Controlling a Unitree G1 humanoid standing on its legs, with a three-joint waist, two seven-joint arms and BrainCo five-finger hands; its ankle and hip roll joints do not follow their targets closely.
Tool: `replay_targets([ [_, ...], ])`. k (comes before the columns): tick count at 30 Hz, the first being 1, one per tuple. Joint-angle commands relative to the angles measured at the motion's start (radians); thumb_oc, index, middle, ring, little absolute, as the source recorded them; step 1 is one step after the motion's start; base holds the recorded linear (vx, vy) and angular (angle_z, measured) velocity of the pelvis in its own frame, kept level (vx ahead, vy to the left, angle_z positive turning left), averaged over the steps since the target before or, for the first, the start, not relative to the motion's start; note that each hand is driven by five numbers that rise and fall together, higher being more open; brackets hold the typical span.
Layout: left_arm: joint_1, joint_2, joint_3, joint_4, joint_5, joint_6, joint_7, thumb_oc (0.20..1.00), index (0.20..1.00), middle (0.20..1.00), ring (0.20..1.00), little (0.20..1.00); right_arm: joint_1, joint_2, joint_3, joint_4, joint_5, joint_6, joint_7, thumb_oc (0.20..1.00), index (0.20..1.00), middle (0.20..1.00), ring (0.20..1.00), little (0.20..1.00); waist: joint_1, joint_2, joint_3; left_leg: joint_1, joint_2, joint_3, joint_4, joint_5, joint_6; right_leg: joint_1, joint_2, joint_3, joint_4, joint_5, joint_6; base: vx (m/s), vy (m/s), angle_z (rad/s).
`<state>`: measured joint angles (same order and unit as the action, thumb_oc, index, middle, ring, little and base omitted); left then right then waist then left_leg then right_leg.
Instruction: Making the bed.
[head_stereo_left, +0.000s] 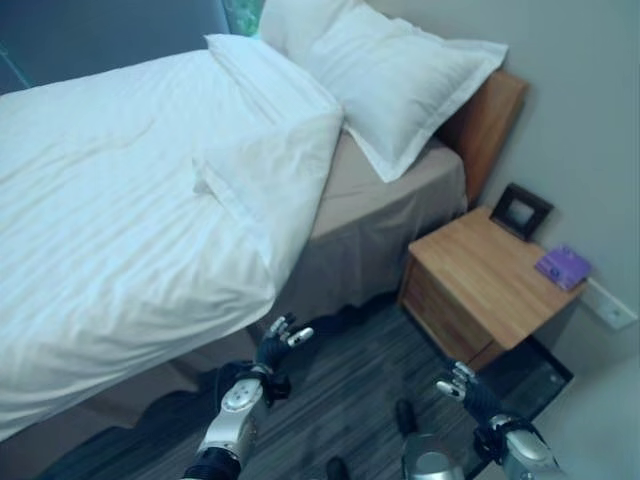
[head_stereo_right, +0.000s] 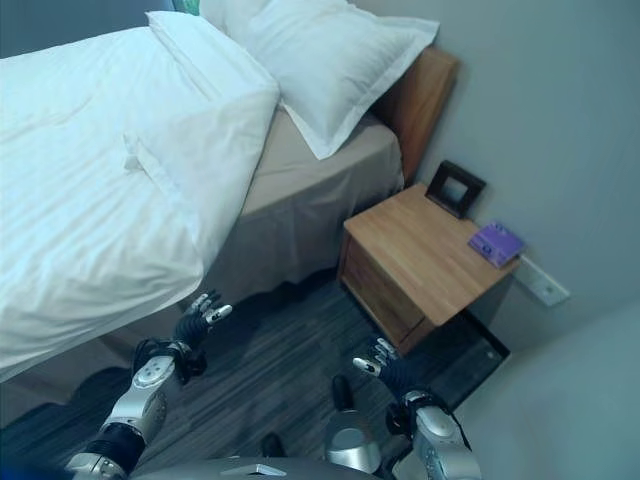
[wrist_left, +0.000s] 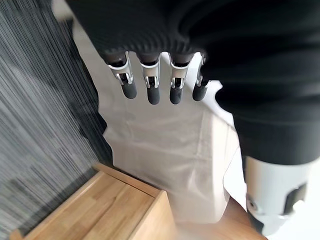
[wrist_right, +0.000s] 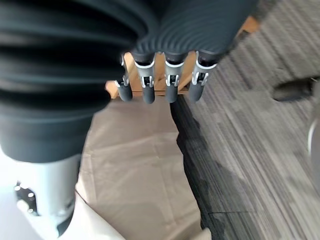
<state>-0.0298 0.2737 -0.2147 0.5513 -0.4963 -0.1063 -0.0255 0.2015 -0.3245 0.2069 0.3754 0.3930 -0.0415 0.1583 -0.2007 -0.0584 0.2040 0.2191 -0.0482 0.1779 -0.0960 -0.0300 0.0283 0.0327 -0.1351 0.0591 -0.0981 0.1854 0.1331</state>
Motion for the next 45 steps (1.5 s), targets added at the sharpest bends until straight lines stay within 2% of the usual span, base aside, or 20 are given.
replay_targets([
  [1,-0.040,0.014,-0.009,-0.048,0.011,-0.050,-0.008,1.000,1.000,1.000,1.000,1.000,-0.058,-0.045,0.011,-0.029,-0.001,-0.039,0.004,1.000,1.000,1.000,1.000,1.000,-0.005,0.024,-0.031,-0.015,0.083,-0.043,0.029,0.021,-0.055,-0.078,0.033,0.018,0.089,-0.016,0.002,0.10,-0.092,0.01],
  [2,-0.039,0.014,-0.009,-0.048,0.011,-0.050,-0.008,1.000,1.000,1.000,1.000,1.000,-0.058,-0.045,0.011,-0.029,-0.001,-0.039,0.004,1.000,1.000,1.000,1.000,1.000,-0.005,0.024,-0.031,-0.015,0.084,-0.043,0.029,0.021,-0.055,-0.078,0.033,0.018,0.089,-0.017,0.002,0.19,-0.209,0.08],
  [4,-0.064,0.010,-0.009,-0.072,-0.016,-0.056,0.001,1.000,1.000,1.000,1.000,1.000,-0.072,-0.068,0.007,-0.026,0.010,-0.046,-0.004,1.000,1.000,1.000,1.000,1.000,-0.009,0.037,-0.050,-0.023,0.115,-0.048,0.047,0.025,-0.089,-0.026,0.054,-0.025,0.049,-0.047,-0.025,0.20,-0.267,0.21],
  [6,-0.075,0.015,-0.003,-0.081,-0.027,-0.061,0.007,1.000,1.000,1.000,1.000,1.000,-0.076,-0.078,-0.001,-0.026,0.018,-0.050,-0.011,1.000,1.000,1.000,1.000,1.000,-0.013,0.041,-0.059,-0.033,0.133,-0.043,0.075,0.033,-0.107,-0.007,0.064,-0.027,0.034,-0.055,-0.033,0.14,-0.196,0.38],
  [10,-0.111,0.032,0.014,-0.096,-0.032,-0.081,0.029,1.000,1.000,1.000,1.000,1.000,-0.077,-0.108,-0.015,-0.025,0.001,-0.068,-0.026,1.000,1.000,1.000,1.000,1.000,-0.019,0.028,-0.042,-0.115,0.156,-0.076,0.251,0.070,-0.139,0.022,0.067,-0.033,0.019,-0.062,-0.068,0.03,-0.114,0.14],
  [12,-0.114,0.034,0.021,-0.110,-0.034,-0.086,0.036,1.000,1.000,1.000,1.000,1.000,-0.069,-0.112,-0.023,-0.029,0.004,-0.068,-0.029,1.000,1.000,1.000,1.000,1.000,-0.024,0.025,-0.040,-0.124,0.156,-0.077,0.244,0.069,-0.138,0.031,0.062,-0.036,0.011,-0.065,-0.069,0.01,-0.026,0.18],
  [14,-0.121,0.040,0.041,-0.108,-0.025,-0.084,0.064,1.000,1.000,1.000,1.000,1.000,-0.043,-0.113,-0.053,-0.025,0.008,-0.071,-0.030,1.000,1.000,1.000,1.000,1.000,-0.033,0.034,-0.042,-0.135,0.176,0.006,0.106,0.081,-0.135,0.036,0.035,-0.080,0.011,-0.070,-0.050,0.01,0.082,0.53],
  [18,-0.111,0.083,0.109,-0.134,-0.003,-0.107,0.092,1.000,1.000,1.000,1.000,1.000,-0.039,-0.113,-0.072,-0.043,0.012,-0.075,-0.037,1.000,1.000,1.000,1.000,1.000,-0.038,0.055,-0.052,-0.089,0.145,0.003,0.019,0.071,-0.110,0.016,0.030,-0.066,0.011,-0.073,-0.034,0.03,0.120,0.37],
  [24,-0.128,0.115,0.246,-0.125,-0.087,-0.152,0.182,1.000,1.000,1.000,1.000,1.000,-0.026,-0.086,-0.044,-0.063,0.018,-0.066,-0.024,1.000,1.000,1.000,1.000,1.000,-0.031,0.054,-0.051,-0.070,0.110,0.016,0.009,0.058,-0.086,0.005,0.013,-0.024,0.011,-0.060,-0.014,0.01,0.121,-0.16],
  [30,-0.096,0.120,0.260,-0.093,-0.052,-0.145,0.201,1.000,1.000,1.000,1.000,1.000,-0.043,-0.083,-0.016,-0.072,-0.001,-0.059,-0.013,1.000,1.000,1.000,1.000,1.000,-0.024,0.046,-0.037,-0.066,0.091,0.034,0.009,0.045,-0.068,-0.012,0.002,0.003,0.011,-0.037,0.005,-0.02,0.076,-0.04],
  [31,0.024,0.098,0.228,-0.108,-0.143,-0.077,0.064,1.000,1.000,1.000,1.000,1.000,-0.138,-0.092,-0.149,-0.050,0.152,-0.073,-0.042,1.000,1.000,1.000,1.000,1.000,0.132,0.017,-0.013,-0.191,0.280,0.033,0.147,0.113,-0.144,0.039,-0.007,-0.108,0.097,-0.175,-0.017,-0.02,-0.073,-0.09],
  [33,0.023,0.085,0.225,-0.103,-0.165,-0.076,0.065,1.000,1.000,1.000,1.000,1.000,-0.145,-0.108,-0.139,-0.051,0.146,-0.074,-0.042,1.000,1.000,1.000,1.000,1.000,0.136,0.012,-0.008,-0.198,0.297,0.034,0.190,0.134,-0.153,0.056,0.006,-0.129,0.084,-0.174,-0.028,-0.05,-0.232,-0.08],
  [34,0.025,0.052,0.200,-0.104,-0.193,-0.069,0.049,1.000,1.000,1.000,1.000,1.000,-0.155,-0.129,-0.143,-0.042,0.134,-0.073,-0.059,1.000,1.000,1.000,1.000,1.000,0.140,-0.009,-0.001,-0.233,0.283,0.093,0.271,0.135,-0.136,0.099,0.009,-0.173,0.042,-0.160,-0.044,-0.07,-0.240,0.18],
  [36,0.024,0.052,0.200,-0.104,-0.193,-0.069,0.049,1.000,1.000,1.000,1.000,1.000,-0.156,-0.129,-0.143,-0.042,0.134,-0.073,-0.059,1.000,1.000,1.000,1.000,1.000,0.139,-0.009,-0.001,-0.233,0.282,0.092,0.273,0.134,-0.136,0.101,0.008,-0.174,0.040,-0.159,-0.043,-0.05,-0.143,0.44],
  [38,0.041,0.042,0.190,-0.115,-0.203,-0.067,0.043,1.000,1.000,1.000,1.000,1.000,-0.162,-0.104,-0.156,-0.032,0.184,-0.079,-0.073,1.000,1.000,1.000,1.000,1.000,0.147,-0.014,-0.003,-0.272,0.221,0.147,0.323,0.086,-0.113,0.114,0.009,-0.197,0.036,-0.167,-0.054,-0.03,-0.123,0.36],
  [40,0.043,0.036,0.193,-0.108,-0.212,-0.064,0.051,1.000,1.000,1.000,1.000,1.000,-0.160,-0.096,-0.153,-0.031,0.189,-0.078,-0.080,1.000,1.000,1.000,1.000,1.000,0.149,-0.012,-0.008,-0.285,0.186,0.167,0.304,0.061,-0.096,0.118,0.013,-0.206,0.031,-0.174,-0.055,0.06,-0.028,0.56],
  [41,0.063,0.036,0.196,-0.088,-0.180,-0.063,0.084,1.000,1.000,1.000,1.000,1.000,-0.136,-0.080,-0.150,-0.030,0.191,-0.067,-0.087,1.000,1.000,1.000,1.000,1.000,0.159,0.012,-0.013,-0.282,0.111,0.159,0.217,0.042,-0.061,0.121,0.027,-0.216,0.040,-0.181,-0.050,0.14,0.046,0.49],
  [43,0.063,0.047,0.194,-0.116,-0.163,-0.053,0.078,1.000,1.000,1.000,1.000,1.000,-0.139,-0.064,-0.144,-0.050,0.192,-0.070,-0.091,1.000,1.000,1.000,1.000,1.000,0.164,0.019,-0.021,-0.258,0.073,0.074,0.180,0.022,-0.043,0.110,0.025,-0.210,0.088,-0.200,-0.041,0.16,0.088,0.23],
  [44,0.063,0.047,0.194,-0.116,-0.163,-0.052,0.078,1.000,1.000,1.000,1.000,1.000,-0.140,-0.064,-0.144,-0.050,0.191,-0.070,-0.091,1.000,1.000,1.000,1.000,1.000,0.164,0.019,-0.023,-0.260,0.073,0.074,0.177,0.025,-0.043,0.107,0.025,-0.210,0.088,-0.199,-0.041,0.14,0.087,0.21],
  [45,0.056,0.048,0.197,-0.113,-0.152,-0.054,0.079,1.000,1.000,1.000,1.000,1.000,-0.139,-0.063,-0.144,-0.057,0.188,-0.072,-0.089,1.000,1.000,1.000,1.000,1.000,0.164,0.024,-0.023,-0.242,0.060,0.057,0.162,0.018,-0.026,0.086,0.019,-0.214,0.162,-0.194,-0.034,0.14,0.112,0.26],
])
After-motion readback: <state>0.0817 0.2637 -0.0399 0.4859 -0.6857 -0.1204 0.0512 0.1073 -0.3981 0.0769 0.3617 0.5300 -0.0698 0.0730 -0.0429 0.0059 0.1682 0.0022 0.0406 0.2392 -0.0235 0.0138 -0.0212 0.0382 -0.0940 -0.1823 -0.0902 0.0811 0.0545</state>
